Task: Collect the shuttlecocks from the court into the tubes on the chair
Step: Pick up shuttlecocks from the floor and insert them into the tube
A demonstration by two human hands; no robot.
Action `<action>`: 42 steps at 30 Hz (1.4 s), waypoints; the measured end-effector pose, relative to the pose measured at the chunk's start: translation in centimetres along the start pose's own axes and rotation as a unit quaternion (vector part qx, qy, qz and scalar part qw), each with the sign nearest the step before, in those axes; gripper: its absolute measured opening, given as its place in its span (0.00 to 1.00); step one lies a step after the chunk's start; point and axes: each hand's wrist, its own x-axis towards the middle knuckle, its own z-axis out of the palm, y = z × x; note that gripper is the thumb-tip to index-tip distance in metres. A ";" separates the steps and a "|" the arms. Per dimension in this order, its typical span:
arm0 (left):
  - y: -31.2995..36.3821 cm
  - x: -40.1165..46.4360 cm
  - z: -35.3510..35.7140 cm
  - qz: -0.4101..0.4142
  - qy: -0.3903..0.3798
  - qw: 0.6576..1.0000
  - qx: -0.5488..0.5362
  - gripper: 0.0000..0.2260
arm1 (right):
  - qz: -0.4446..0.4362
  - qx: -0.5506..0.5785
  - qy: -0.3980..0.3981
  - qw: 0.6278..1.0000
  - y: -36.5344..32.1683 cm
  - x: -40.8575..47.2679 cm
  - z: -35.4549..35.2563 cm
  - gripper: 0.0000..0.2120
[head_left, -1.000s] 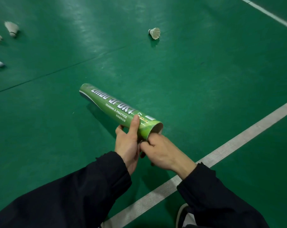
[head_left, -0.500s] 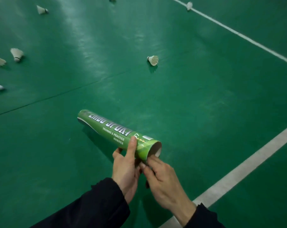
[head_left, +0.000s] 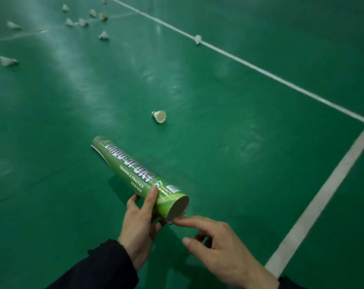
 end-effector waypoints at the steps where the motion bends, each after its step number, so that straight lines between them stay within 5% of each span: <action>1: 1.3 0.0 2.1 0.001 -0.012 1.000 0.005 0.35 | 0.006 -0.007 0.003 1.000 -0.9 0.1 -2.3 0.18; 9: 10.2 0.7 13.2 -0.008 -0.034 0.999 -0.018 0.36 | 0.036 0.059 0.061 0.996 -7.1 5.0 -11.7 0.15; 17: 14.1 9.6 7.1 -0.005 0.060 0.997 -0.046 0.32 | 0.056 0.195 0.095 0.975 -6.6 16.7 -7.5 0.05; 25: 19.0 26.6 3.5 -0.031 0.112 0.989 -0.094 0.34 | 0.167 0.129 0.039 0.977 -3.3 32.6 -7.0 0.07; 34: 26.7 34.6 7.6 -0.079 0.089 0.990 -0.077 0.31 | 0.191 -0.072 -0.128 0.971 -10.1 42.5 -15.2 0.09; 42: 23.1 42.7 8.6 -0.072 0.123 0.986 -0.088 0.34 | 0.253 0.034 -0.108 0.961 -0.2 50.1 -12.0 0.08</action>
